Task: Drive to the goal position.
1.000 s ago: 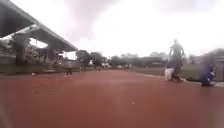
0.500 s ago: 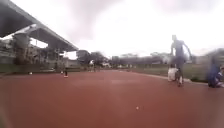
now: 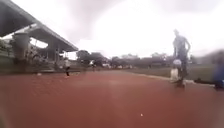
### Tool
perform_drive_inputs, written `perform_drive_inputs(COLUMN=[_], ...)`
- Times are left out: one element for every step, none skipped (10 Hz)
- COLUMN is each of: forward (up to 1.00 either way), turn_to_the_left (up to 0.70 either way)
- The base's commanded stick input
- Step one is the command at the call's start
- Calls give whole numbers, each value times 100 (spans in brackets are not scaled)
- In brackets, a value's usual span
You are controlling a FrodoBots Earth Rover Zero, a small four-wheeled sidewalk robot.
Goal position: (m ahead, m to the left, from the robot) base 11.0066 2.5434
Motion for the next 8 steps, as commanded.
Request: perform_drive_inputs(forward=[50,50,50,50,50,50,50,50], turn_to_the_left=[2,2,2,2,2,2,2,2])
